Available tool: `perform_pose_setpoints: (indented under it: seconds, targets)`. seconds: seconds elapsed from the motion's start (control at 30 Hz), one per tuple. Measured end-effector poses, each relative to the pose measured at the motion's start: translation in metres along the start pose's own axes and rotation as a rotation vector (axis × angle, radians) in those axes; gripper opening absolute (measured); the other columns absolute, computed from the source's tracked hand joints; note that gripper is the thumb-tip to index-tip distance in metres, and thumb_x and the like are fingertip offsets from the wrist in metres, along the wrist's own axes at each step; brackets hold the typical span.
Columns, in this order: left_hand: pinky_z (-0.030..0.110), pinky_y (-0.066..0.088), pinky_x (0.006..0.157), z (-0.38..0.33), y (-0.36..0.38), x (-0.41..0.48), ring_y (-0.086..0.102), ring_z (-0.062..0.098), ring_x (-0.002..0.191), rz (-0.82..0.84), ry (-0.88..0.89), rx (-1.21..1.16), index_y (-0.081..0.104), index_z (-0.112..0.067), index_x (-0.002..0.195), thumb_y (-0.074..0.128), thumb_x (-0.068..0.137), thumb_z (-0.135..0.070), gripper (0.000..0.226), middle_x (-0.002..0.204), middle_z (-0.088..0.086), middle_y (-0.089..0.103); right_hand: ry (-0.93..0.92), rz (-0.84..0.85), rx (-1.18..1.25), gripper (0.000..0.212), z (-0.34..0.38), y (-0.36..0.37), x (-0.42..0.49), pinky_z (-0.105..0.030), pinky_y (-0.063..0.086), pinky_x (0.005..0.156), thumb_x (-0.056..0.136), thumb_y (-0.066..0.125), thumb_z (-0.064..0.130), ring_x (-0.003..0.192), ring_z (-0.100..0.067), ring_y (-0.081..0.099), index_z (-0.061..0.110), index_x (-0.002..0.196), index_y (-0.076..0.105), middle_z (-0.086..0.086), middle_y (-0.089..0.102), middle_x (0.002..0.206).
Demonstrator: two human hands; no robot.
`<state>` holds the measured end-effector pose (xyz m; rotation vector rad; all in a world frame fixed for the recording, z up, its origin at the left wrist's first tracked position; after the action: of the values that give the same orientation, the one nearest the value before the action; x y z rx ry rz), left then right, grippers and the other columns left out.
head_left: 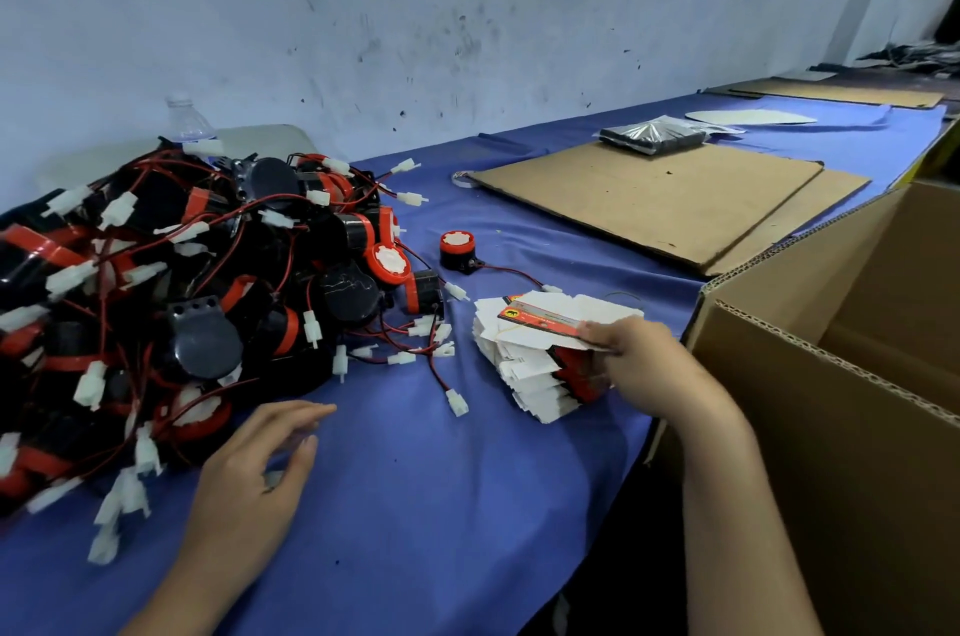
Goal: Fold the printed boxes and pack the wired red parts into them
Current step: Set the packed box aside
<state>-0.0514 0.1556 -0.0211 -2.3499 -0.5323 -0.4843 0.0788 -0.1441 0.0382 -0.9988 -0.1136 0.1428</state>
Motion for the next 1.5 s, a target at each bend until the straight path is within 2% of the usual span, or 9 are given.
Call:
perform_pose_setpoints:
  seconds: [0.1, 0.17, 0.23, 0.37, 0.47, 0.77, 1.13, 1.27, 1.5]
  targets:
    - [0.002, 0.041, 0.081, -0.003, -0.001, 0.001, 0.056, -0.008, 0.097, 0.009, -0.015, -0.01, 0.066, -0.033, 0.099, 0.059, 0.089, 0.005, 0.04, 0.107, -0.024, 0.059, -0.099, -0.202, 0.136, 0.029, 0.001, -0.01, 0.001, -0.007, 0.038, 0.058, 0.092, 0.053, 0.003, 0.07, 0.001, 0.056, 0.017, 0.106, 0.074, -0.002, 0.07, 0.092]
    - [0.001, 0.041, 0.08, -0.004, -0.001, 0.0, 0.056, -0.009, 0.097, 0.011, -0.017, -0.008, 0.066, -0.032, 0.099, 0.058, 0.089, 0.005, 0.04, 0.108, -0.025, 0.058, -0.148, -0.33, 0.219, 0.023, 0.004, -0.011, 0.003, -0.006, 0.036, 0.05, 0.087, 0.058, 0.002, 0.049, 0.006, 0.05, 0.015, 0.09, 0.077, 0.007, 0.065, 0.07]
    - [0.001, 0.04, 0.08, -0.005, -0.002, 0.0, 0.056, -0.009, 0.096, 0.007, -0.012, 0.003, 0.067, -0.028, 0.099, 0.059, 0.089, 0.007, 0.038, 0.106, -0.022, 0.058, -0.139, -0.432, 0.293, 0.022, 0.005, -0.008, 0.005, -0.01, 0.035, 0.045, 0.082, 0.058, 0.0, 0.043, 0.002, 0.048, 0.016, 0.079, 0.074, 0.003, 0.067, 0.072]
    - [0.001, 0.04, 0.08, -0.005, -0.003, 0.0, 0.057, -0.007, 0.095, 0.005, -0.023, 0.013, 0.069, -0.025, 0.098, 0.059, 0.088, 0.009, 0.037, 0.1, -0.013, 0.061, -0.132, -0.588, 0.378, 0.031, 0.005, 0.0, 0.01, -0.002, 0.038, 0.065, 0.078, 0.054, -0.01, 0.068, 0.002, 0.057, 0.013, 0.08, 0.075, 0.0, 0.07, 0.091]
    - [0.002, 0.041, 0.08, -0.007, -0.003, 0.0, 0.056, -0.006, 0.095, 0.012, -0.027, 0.015, 0.07, -0.022, 0.101, 0.058, 0.088, 0.008, 0.034, 0.103, -0.015, 0.059, -0.218, -0.705, 0.351, 0.032, 0.009, 0.004, 0.011, 0.002, 0.035, 0.082, 0.073, 0.058, -0.017, 0.087, -0.011, 0.062, 0.007, 0.083, 0.076, 0.002, 0.067, 0.089]
    - [0.004, 0.042, 0.079, -0.009, -0.003, -0.001, 0.057, -0.007, 0.094, -0.003, -0.019, 0.002, 0.072, -0.016, 0.1, 0.059, 0.088, 0.009, 0.031, 0.105, -0.019, 0.059, -0.295, -0.774, 0.381, 0.036, 0.003, 0.013, 0.019, 0.003, 0.03, 0.095, 0.066, 0.05, -0.031, 0.114, -0.021, 0.057, -0.005, 0.073, 0.073, -0.01, 0.069, 0.088]
    - [0.004, 0.042, 0.08, -0.007, -0.003, 0.0, 0.058, -0.006, 0.095, -0.006, 0.006, -0.006, 0.068, -0.027, 0.097, 0.059, 0.088, 0.008, 0.038, 0.106, -0.022, 0.06, -0.287, -0.888, 0.487, 0.036, 0.002, 0.015, 0.017, -0.001, 0.034, 0.093, 0.062, 0.041, -0.031, 0.121, -0.017, 0.051, -0.004, 0.061, 0.065, 0.001, 0.064, 0.095]
    - [0.003, 0.039, 0.082, -0.013, -0.004, -0.003, 0.057, -0.008, 0.097, 0.004, 0.055, 0.036, 0.069, -0.024, 0.099, 0.06, 0.086, 0.01, 0.038, 0.107, -0.022, 0.06, -0.287, -0.949, 0.528, 0.032, 0.007, 0.016, 0.018, -0.007, 0.036, 0.097, 0.062, 0.041, -0.024, 0.12, -0.021, 0.054, -0.004, 0.062, 0.066, -0.008, 0.068, 0.096]
    - [0.011, 0.04, 0.094, -0.085, 0.044, 0.039, 0.057, -0.005, 0.107, 0.115, 0.139, -0.104, 0.07, -0.02, 0.112, 0.056, 0.091, -0.009, 0.027, 0.112, -0.016, 0.066, -0.285, -1.03, 0.59, 0.035, 0.011, 0.019, 0.019, -0.031, 0.046, 0.096, 0.063, 0.043, -0.029, 0.115, -0.022, 0.056, -0.003, 0.062, 0.067, -0.002, 0.065, 0.093]
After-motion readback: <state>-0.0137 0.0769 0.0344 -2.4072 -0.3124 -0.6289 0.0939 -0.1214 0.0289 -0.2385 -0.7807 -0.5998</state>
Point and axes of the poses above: each hand's wrist, its own x-axis towards the middle knuckle, its own y-axis out of the palm, z = x × y, the point moved 2 cm from there along x, towards the middle knuckle
